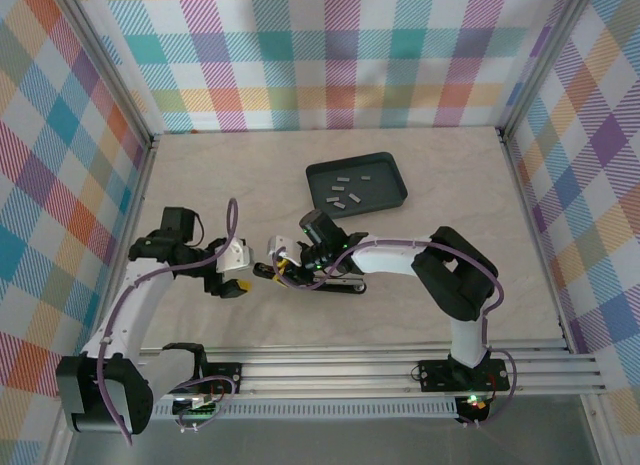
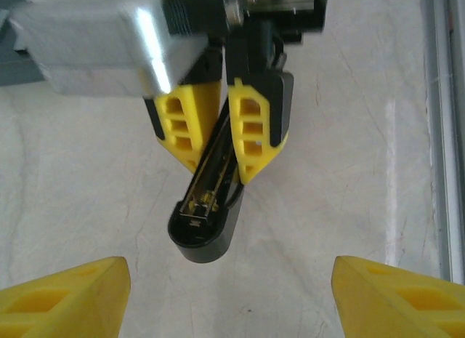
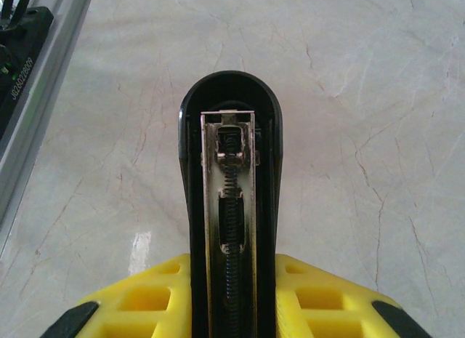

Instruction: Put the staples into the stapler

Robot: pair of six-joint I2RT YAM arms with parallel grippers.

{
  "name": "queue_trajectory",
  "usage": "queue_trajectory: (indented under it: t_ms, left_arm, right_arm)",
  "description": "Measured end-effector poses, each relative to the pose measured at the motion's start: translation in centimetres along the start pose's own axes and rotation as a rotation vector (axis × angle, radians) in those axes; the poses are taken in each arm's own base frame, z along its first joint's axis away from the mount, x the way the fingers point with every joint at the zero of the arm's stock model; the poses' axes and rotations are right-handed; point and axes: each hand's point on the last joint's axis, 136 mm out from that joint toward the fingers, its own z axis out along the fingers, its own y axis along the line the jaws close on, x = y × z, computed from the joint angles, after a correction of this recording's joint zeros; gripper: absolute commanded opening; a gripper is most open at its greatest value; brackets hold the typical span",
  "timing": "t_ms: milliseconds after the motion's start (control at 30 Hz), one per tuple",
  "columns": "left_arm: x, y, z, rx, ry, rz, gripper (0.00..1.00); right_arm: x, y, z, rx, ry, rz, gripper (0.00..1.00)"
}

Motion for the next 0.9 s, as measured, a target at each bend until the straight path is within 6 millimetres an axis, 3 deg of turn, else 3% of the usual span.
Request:
queue_trajectory:
  t_ms: [300,900]
  left_arm:
    - [1.1,0.9,2.0,0.035,-0.013,-0.017,0.74]
    - [0.9,1.5,4.0,0.079,-0.052,-0.014,0.57]
  right_arm:
    - [-0.9,0.4,-0.6,-0.001,-0.042,-0.041,0.09]
    - [-1.1,0.7,-0.8,-0.001,-0.069,-0.058,0.1]
